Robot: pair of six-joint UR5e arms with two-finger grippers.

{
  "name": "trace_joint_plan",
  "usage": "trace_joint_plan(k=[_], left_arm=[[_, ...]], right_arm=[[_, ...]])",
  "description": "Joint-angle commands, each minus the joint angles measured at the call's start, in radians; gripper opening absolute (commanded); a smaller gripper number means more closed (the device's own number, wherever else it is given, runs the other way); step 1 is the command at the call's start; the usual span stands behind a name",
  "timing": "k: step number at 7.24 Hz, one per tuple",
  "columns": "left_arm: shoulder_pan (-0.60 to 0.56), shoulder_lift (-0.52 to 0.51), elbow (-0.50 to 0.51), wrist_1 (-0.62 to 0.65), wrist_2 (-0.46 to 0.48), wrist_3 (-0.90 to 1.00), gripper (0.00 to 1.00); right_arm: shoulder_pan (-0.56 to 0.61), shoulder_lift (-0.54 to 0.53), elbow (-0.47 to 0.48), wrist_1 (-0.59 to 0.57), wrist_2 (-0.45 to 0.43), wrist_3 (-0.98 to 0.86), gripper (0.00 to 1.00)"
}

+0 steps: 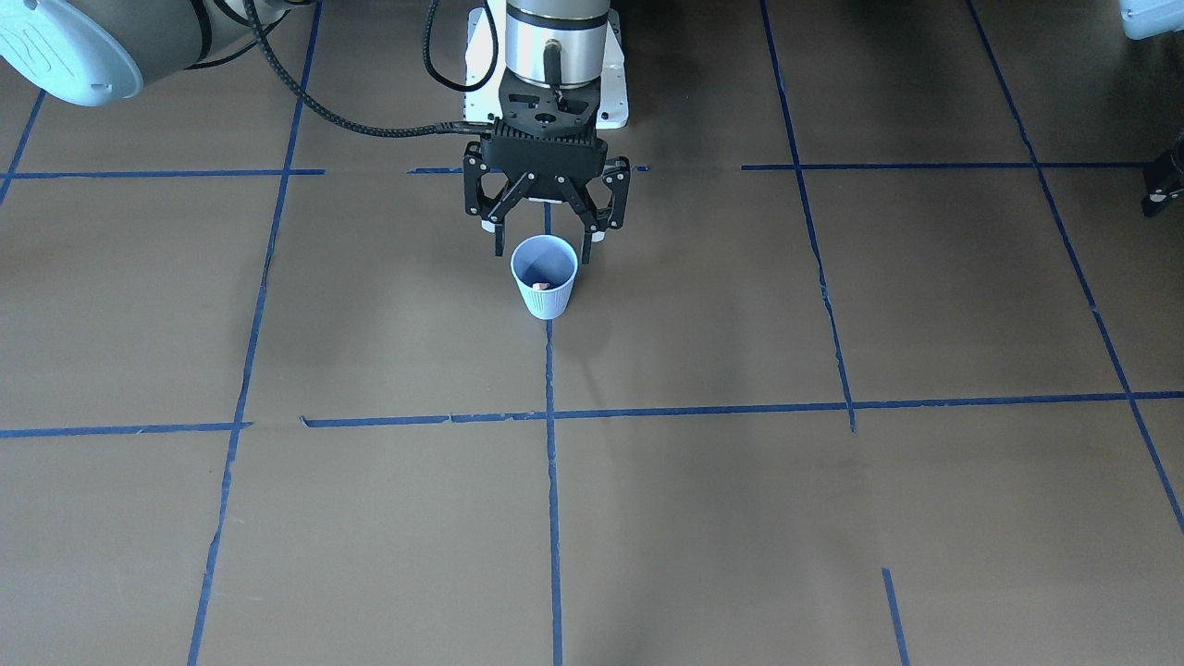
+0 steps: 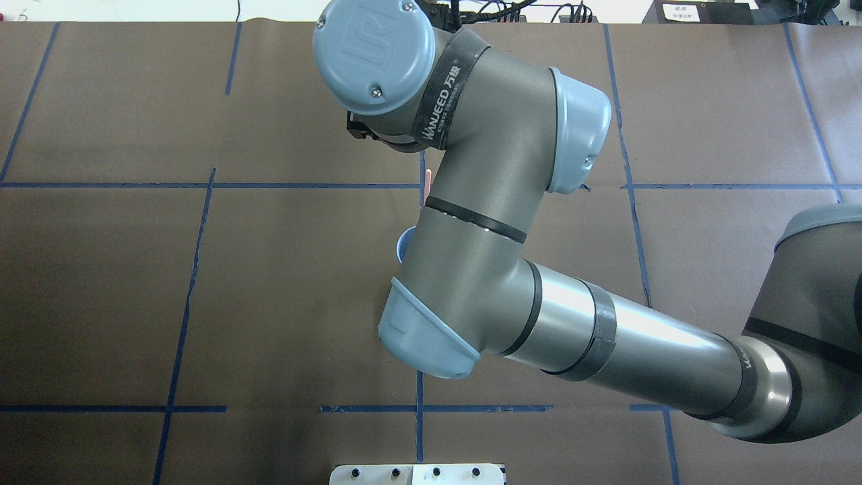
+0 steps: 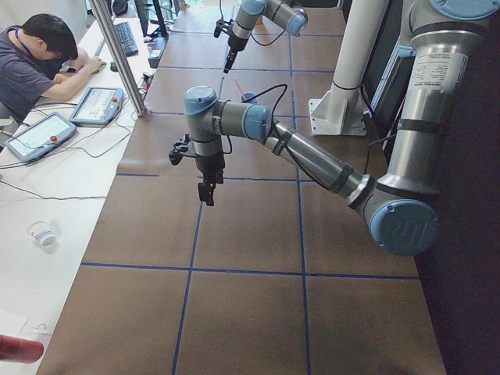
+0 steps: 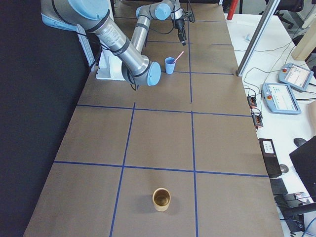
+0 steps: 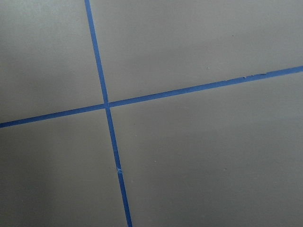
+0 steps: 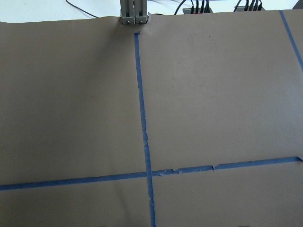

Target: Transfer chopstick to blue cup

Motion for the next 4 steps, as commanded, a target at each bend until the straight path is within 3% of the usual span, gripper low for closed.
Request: trace_joint_plan(k=[1, 2, 4], left_arm=[[-0.016, 0.000, 0.010, -0.001, 0.000, 0.002, 1.00], [-0.026, 0.000, 0.030, -0.001, -0.033, 0.002, 1.00], [-0.102, 0.001, 0.145, -0.029, -0.133, 0.122, 1.00]], right_arm=[[0.136, -0.119, 0.171, -0.051, 0.169, -0.138, 1.00], [0.242, -0.258, 0.282, -0.046, 0.293, -0.291, 1.00], [0.466, -0.398, 0.298, -0.037, 0.523, -0.577, 1.00]])
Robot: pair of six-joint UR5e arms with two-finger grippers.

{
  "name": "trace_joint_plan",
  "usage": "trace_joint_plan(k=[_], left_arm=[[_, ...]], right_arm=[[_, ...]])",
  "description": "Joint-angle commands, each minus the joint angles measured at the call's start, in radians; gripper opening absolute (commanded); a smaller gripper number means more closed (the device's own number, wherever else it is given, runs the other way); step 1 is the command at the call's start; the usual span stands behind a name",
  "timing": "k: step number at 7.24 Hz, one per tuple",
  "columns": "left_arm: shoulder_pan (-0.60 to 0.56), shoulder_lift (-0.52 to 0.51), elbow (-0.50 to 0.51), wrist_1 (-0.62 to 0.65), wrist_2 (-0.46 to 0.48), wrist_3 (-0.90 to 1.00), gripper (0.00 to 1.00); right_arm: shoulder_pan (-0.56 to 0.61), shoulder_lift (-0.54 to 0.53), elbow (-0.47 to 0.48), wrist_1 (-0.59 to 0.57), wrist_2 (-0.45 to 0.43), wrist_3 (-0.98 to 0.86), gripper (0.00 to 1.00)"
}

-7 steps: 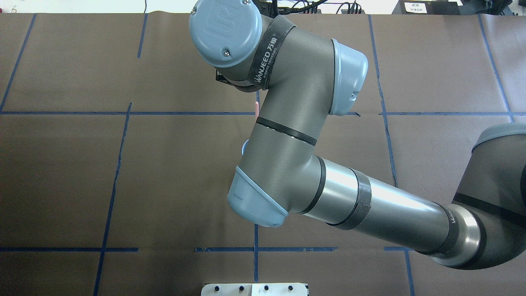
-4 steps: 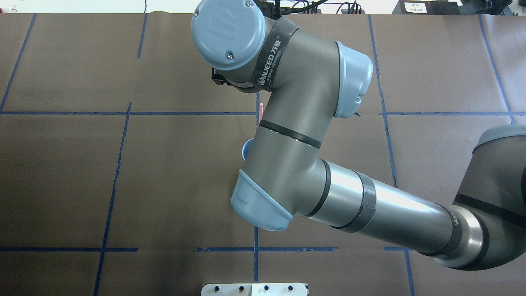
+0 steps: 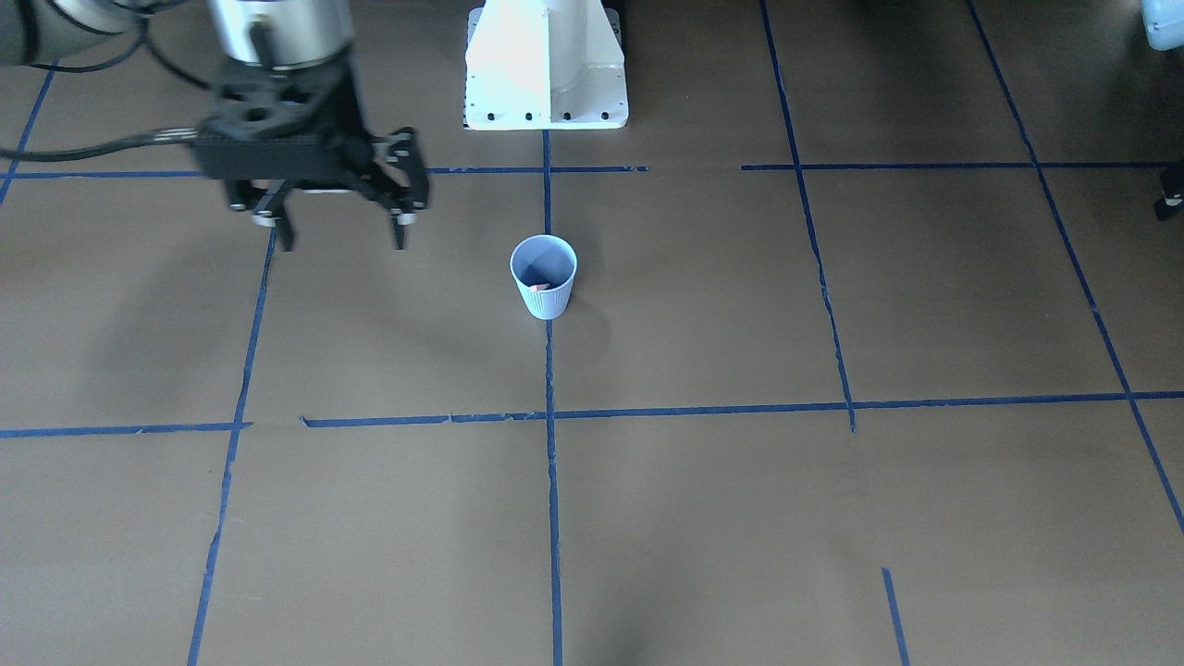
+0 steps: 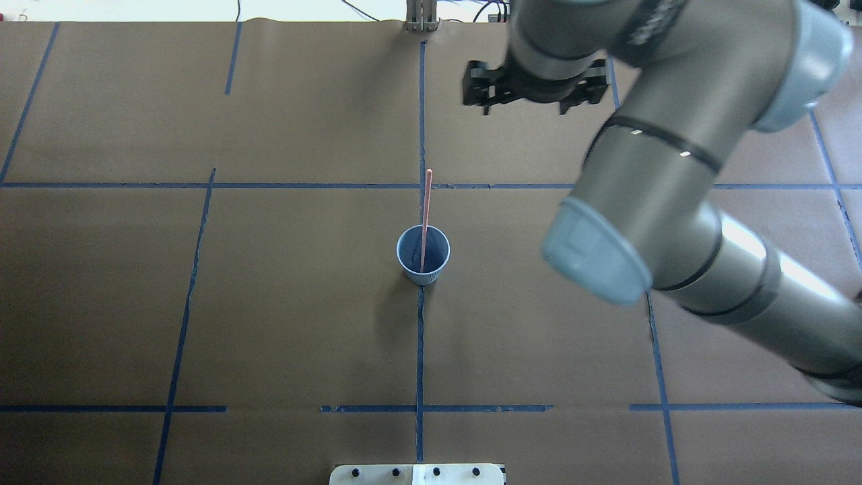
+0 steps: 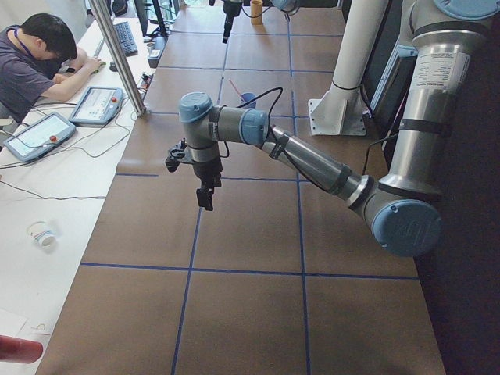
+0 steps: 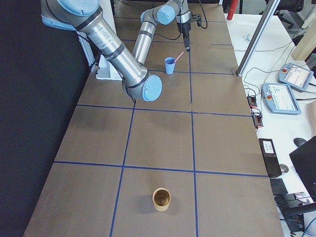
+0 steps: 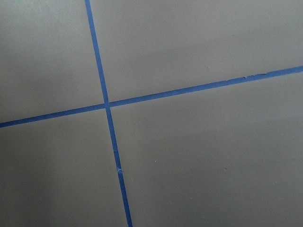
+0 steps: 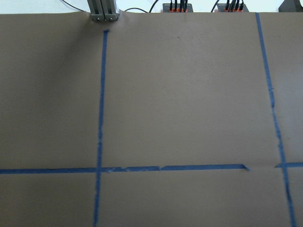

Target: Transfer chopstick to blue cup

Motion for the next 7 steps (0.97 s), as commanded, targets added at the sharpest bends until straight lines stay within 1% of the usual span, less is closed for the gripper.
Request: trace_joint_plan(k=[1, 2, 3, 4, 5, 6, 7], left_arm=[[-0.087, 0.001, 0.125, -0.027, -0.070, 0.145, 1.00], [-0.105, 0.001, 0.157, -0.053, -0.070, 0.148, 1.00], [-0.119, 0.003, 0.194, -0.064, -0.072, 0.144, 1.00], [-0.119, 0.001, 0.226, -0.067, -0.072, 0.141, 1.00], [-0.119, 0.001, 0.266, -0.128, -0.072, 0.141, 1.00], [-0.121, 0.003, 0.308, -0.195, -0.072, 0.139, 1.00], [-0.121, 0.003, 0.326, -0.213, -0.072, 0.139, 1.00]], right_arm=[[0.239, -0.217, 0.037, 0.005, 0.232, -0.361, 1.00], [0.335, -0.325, 0.034, 0.011, 0.277, -0.565, 1.00], [0.415, -0.447, 0.014, 0.051, 0.301, -0.766, 1.00], [0.478, -0.537, -0.063, 0.171, 0.379, -0.829, 1.00], [0.544, -0.615, -0.196, 0.377, 0.465, -0.874, 1.00], [0.593, -0.633, -0.283, 0.492, 0.475, -0.897, 1.00], [0.599, -0.657, -0.291, 0.502, 0.452, -0.894, 1.00]])
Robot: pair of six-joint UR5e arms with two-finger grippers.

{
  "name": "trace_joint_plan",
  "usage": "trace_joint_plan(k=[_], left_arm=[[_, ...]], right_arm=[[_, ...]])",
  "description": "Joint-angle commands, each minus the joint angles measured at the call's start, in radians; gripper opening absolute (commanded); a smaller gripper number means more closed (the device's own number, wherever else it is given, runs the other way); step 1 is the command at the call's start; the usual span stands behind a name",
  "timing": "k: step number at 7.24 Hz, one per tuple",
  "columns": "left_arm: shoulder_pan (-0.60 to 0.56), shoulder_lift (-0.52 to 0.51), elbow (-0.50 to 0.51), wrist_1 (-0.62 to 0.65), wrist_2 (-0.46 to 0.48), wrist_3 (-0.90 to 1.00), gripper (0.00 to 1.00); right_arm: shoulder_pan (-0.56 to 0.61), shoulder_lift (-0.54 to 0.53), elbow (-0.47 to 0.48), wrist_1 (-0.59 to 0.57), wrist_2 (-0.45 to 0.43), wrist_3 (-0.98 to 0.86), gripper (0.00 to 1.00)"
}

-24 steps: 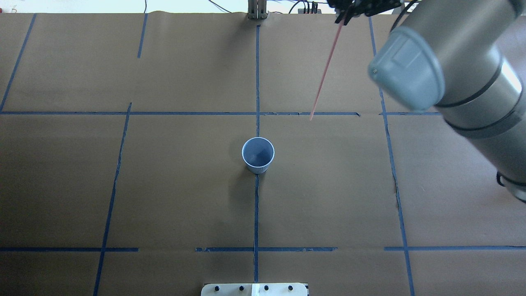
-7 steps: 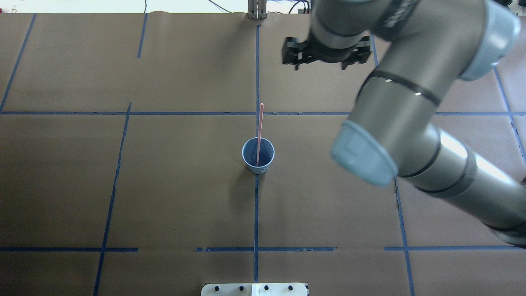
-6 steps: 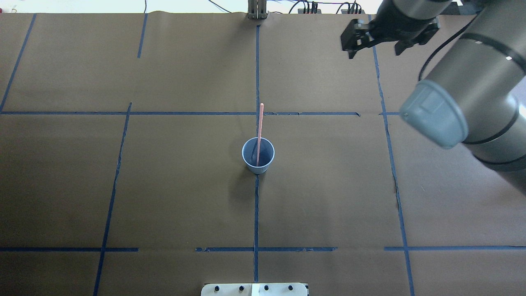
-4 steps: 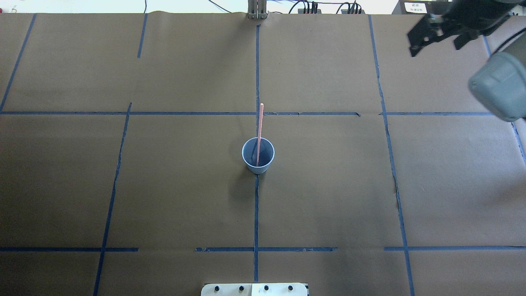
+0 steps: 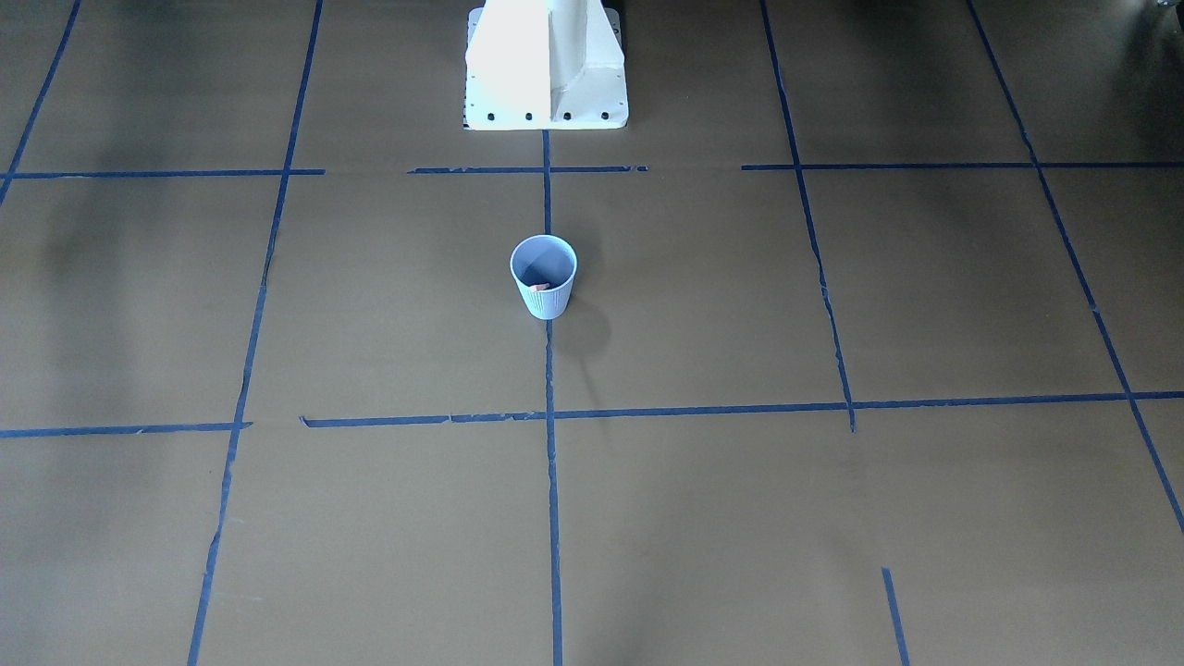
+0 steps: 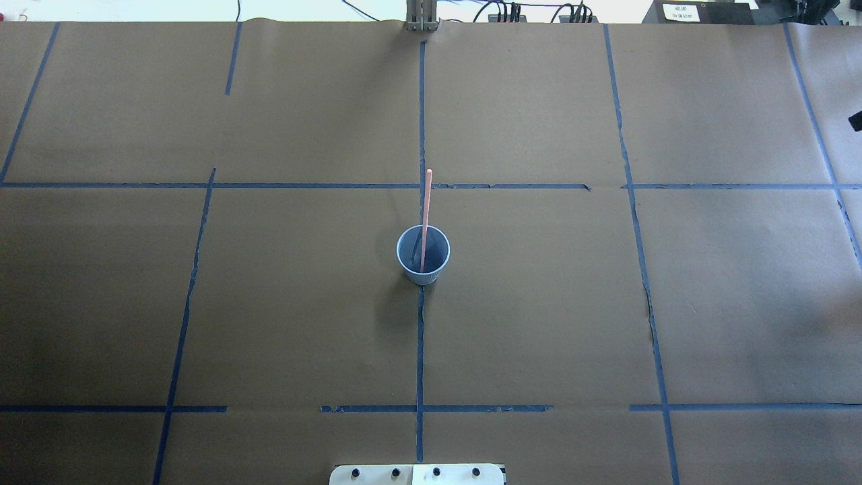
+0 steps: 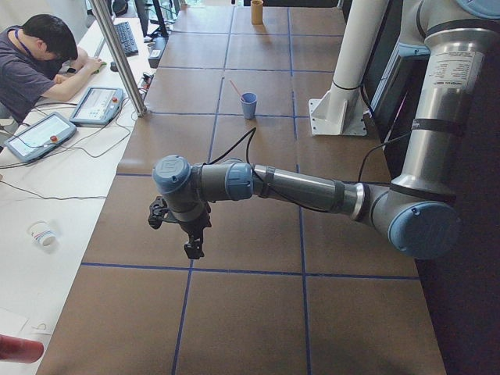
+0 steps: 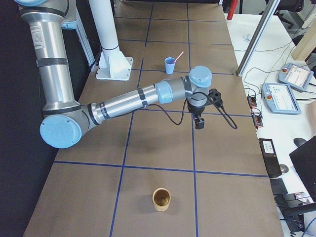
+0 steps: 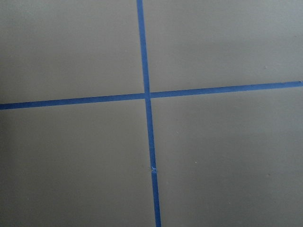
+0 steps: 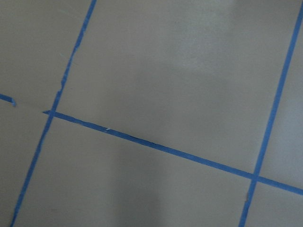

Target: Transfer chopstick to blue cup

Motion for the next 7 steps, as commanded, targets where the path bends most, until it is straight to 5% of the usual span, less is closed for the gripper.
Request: trace_joint_plan(k=[1, 2, 3, 4, 5, 7], left_arm=[[-0.001, 0.001, 0.058, -0.044, -0.002, -0.001, 1.00], [0.001, 0.028, 0.065, -0.066, -0.002, 0.001, 1.00], [0.001, 0.062, 0.063, -0.138, 0.000, -0.002, 1.00], [0.001, 0.063, 0.062, -0.142, 0.000, -0.004, 1.00], [-0.001, 0.063, 0.068, -0.142, 0.000, -0.004, 1.00], [0.001, 0.096, 0.071, -0.143, 0.000, 0.001, 1.00]], right_arm=[[0.031, -0.050, -0.060, 0.066, -0.106, -0.010, 1.00], [0.029, -0.066, -0.076, 0.066, -0.187, -0.015, 1.00], [0.028, -0.077, -0.082, 0.067, -0.177, -0.006, 1.00], [0.028, -0.083, -0.128, 0.064, -0.135, -0.003, 1.00], [0.028, -0.106, -0.171, 0.064, 0.011, 0.003, 1.00], [0.028, -0.119, -0.185, 0.064, 0.033, 0.058, 1.00]])
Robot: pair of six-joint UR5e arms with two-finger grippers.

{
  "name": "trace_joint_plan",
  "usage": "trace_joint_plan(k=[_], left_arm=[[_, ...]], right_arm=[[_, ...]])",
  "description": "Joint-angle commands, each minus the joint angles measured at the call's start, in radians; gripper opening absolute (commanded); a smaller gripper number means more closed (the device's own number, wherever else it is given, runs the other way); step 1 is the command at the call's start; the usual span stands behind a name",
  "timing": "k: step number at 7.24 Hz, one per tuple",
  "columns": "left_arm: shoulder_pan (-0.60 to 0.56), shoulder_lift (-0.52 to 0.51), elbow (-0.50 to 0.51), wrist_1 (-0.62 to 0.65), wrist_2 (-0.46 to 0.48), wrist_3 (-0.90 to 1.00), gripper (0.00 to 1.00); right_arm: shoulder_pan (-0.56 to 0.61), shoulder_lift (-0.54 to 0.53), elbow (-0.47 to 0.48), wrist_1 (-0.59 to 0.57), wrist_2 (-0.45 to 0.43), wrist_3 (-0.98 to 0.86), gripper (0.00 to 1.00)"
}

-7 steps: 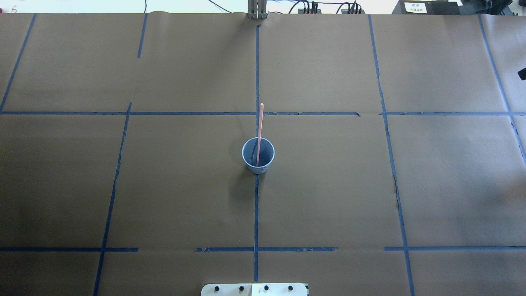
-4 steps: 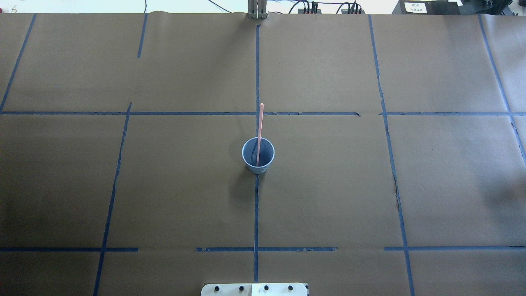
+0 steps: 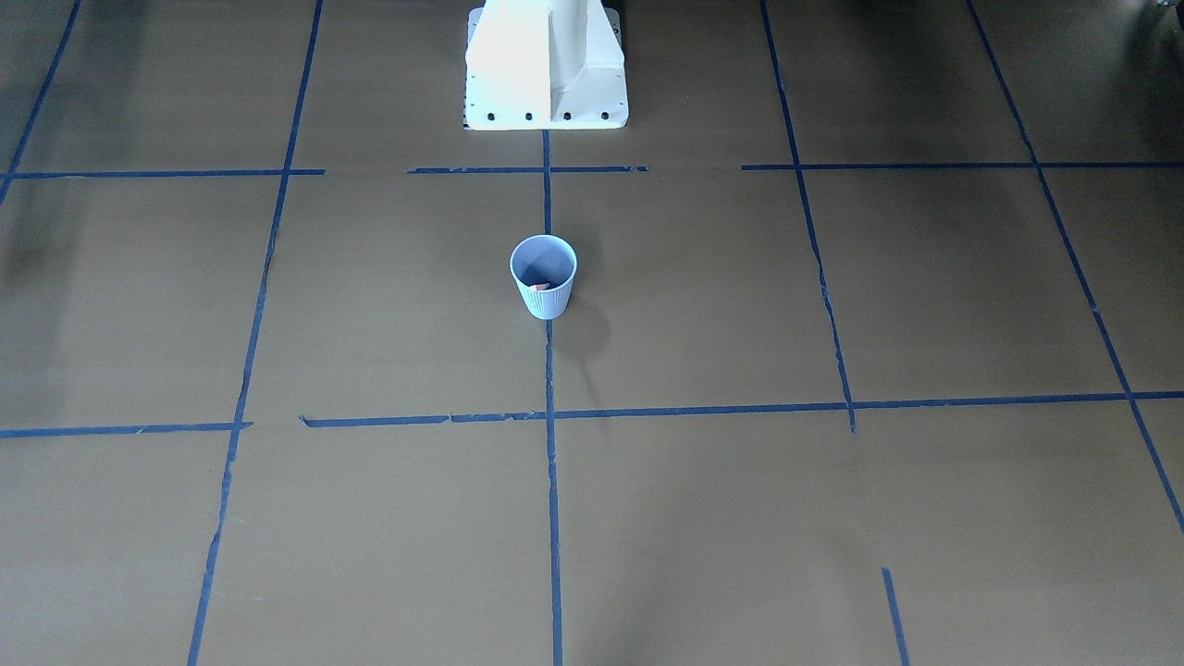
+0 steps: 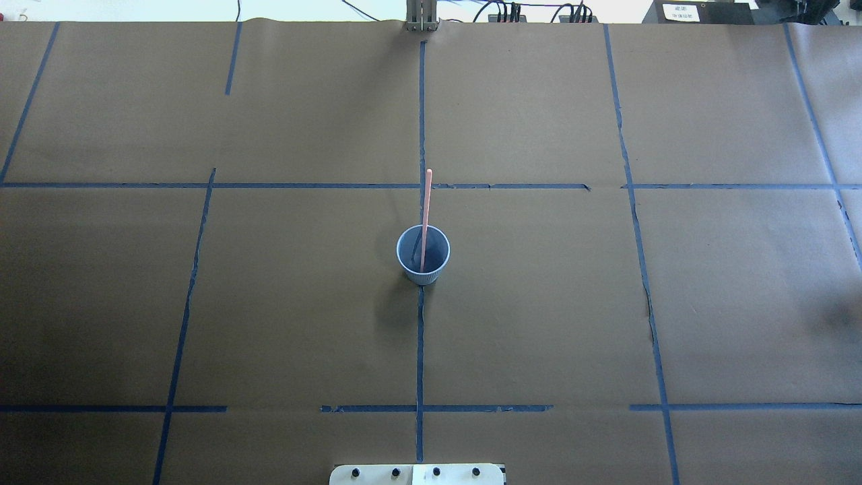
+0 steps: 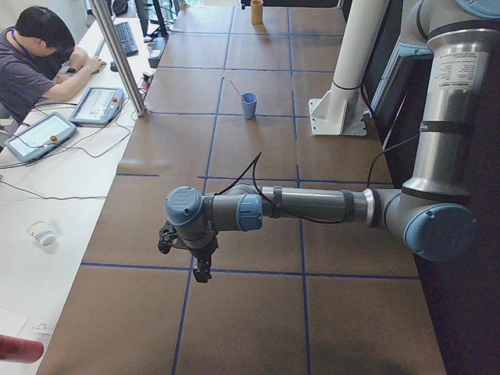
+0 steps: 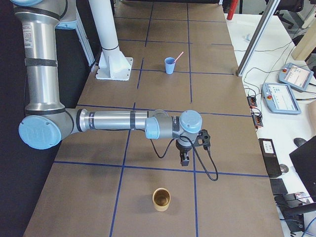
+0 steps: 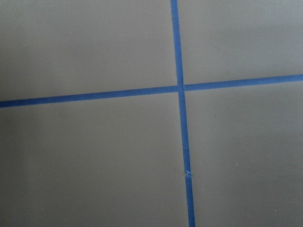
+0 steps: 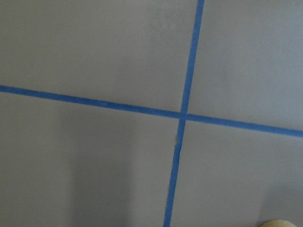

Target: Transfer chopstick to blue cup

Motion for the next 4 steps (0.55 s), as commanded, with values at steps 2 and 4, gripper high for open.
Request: trace_joint_plan(k=[2, 4], left_arm=[[0.000, 0.021, 0.002, -0.005, 0.000, 0.006, 1.00], [0.000, 0.021, 0.003, -0.005, 0.000, 0.006, 1.00]], right_arm=[[0.001, -0.005, -0.010, 0.003, 0.024, 0.109, 1.00], [0.009, -0.008, -0.013, 0.006, 0.021, 0.106, 1.00]])
